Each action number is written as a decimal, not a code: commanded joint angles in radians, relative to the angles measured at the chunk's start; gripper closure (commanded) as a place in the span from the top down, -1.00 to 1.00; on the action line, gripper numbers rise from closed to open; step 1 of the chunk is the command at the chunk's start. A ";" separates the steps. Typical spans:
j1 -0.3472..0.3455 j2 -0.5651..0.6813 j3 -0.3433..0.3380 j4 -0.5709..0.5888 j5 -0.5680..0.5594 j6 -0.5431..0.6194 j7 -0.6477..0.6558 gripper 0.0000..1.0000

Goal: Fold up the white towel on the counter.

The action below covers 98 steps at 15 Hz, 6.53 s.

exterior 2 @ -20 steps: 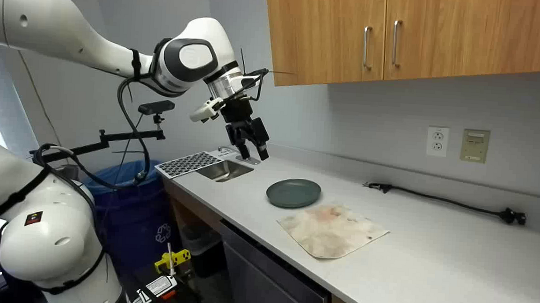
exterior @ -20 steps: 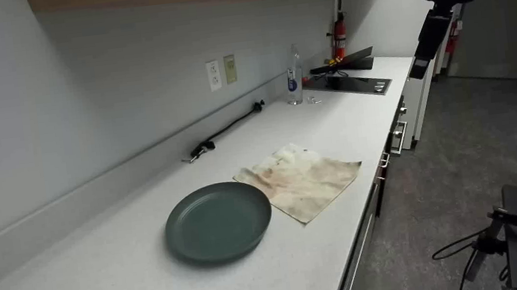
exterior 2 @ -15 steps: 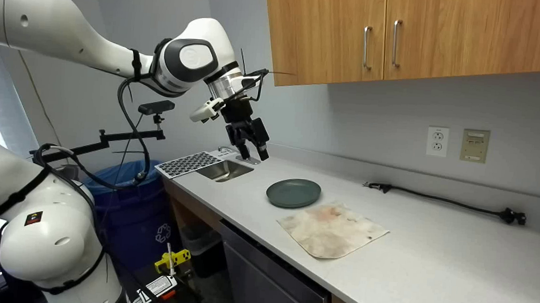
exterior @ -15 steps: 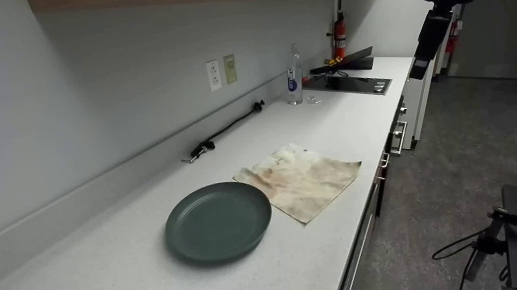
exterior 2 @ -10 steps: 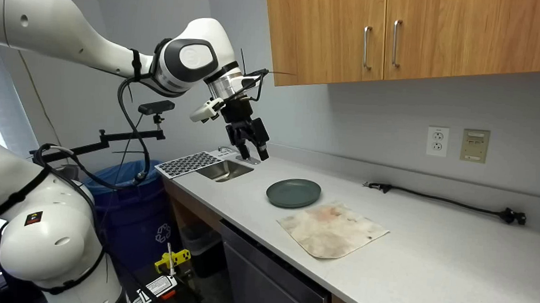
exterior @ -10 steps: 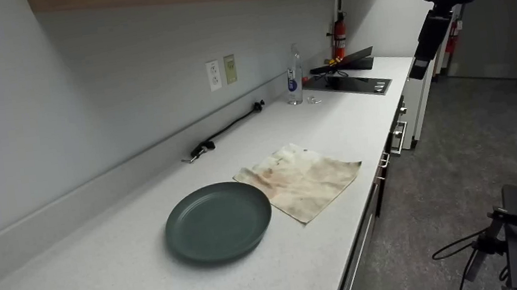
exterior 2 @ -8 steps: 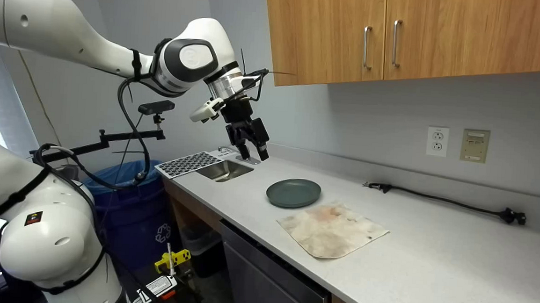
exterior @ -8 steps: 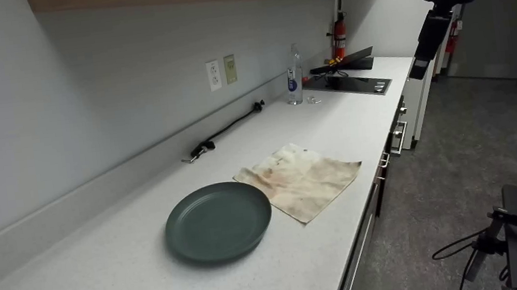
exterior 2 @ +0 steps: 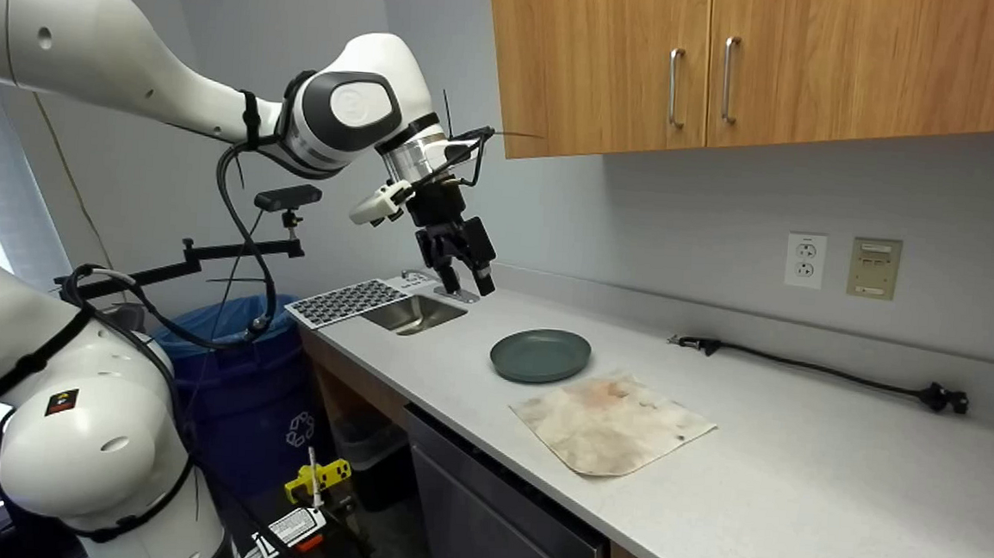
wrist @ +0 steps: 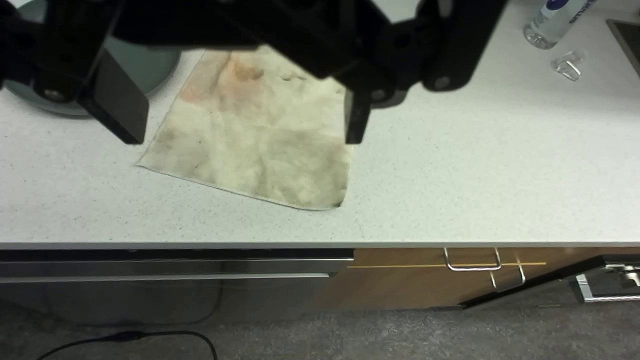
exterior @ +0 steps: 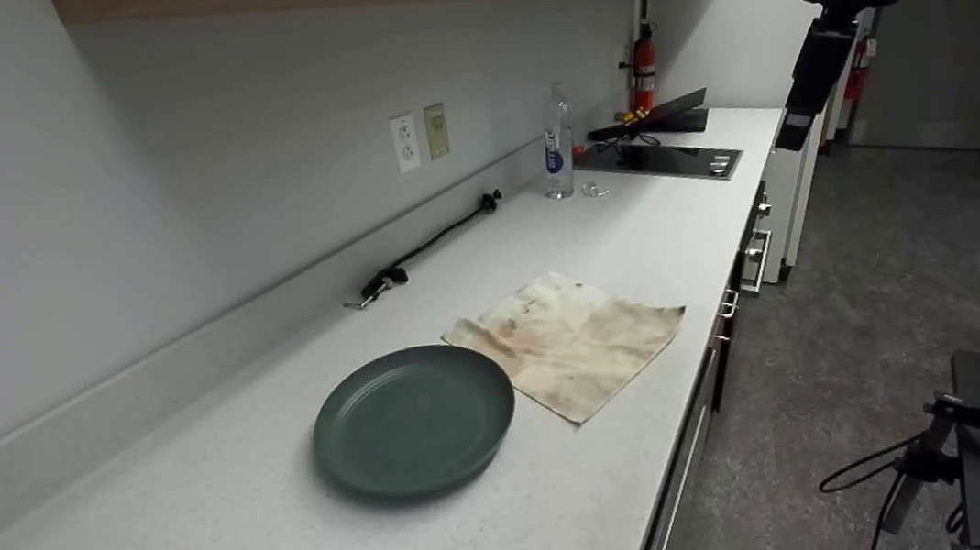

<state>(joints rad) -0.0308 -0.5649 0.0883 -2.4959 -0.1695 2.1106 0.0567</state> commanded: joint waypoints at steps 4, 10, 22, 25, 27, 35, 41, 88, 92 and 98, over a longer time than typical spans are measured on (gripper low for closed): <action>0.011 0.001 -0.009 0.003 -0.006 -0.004 0.005 1.00; 0.011 0.001 -0.009 0.003 -0.006 -0.004 0.005 1.00; 0.011 0.001 -0.009 0.003 -0.006 -0.004 0.005 1.00; 0.016 0.003 -0.013 0.005 0.009 -0.014 0.006 1.00; 0.016 0.005 -0.014 0.006 0.018 -0.019 0.011 1.00; 0.011 0.005 -0.011 0.003 0.017 -0.015 0.022 1.00; 0.016 0.005 -0.016 0.002 0.029 -0.015 0.025 1.00; 0.006 0.774 -0.152 0.333 0.137 0.157 0.381 1.00; -0.003 0.810 -0.182 0.305 0.187 0.226 0.409 1.00; -0.043 0.875 -0.207 0.309 0.326 0.293 0.402 1.00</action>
<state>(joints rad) -0.0545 0.2818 -0.1133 -2.1940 0.0849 2.3637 0.4603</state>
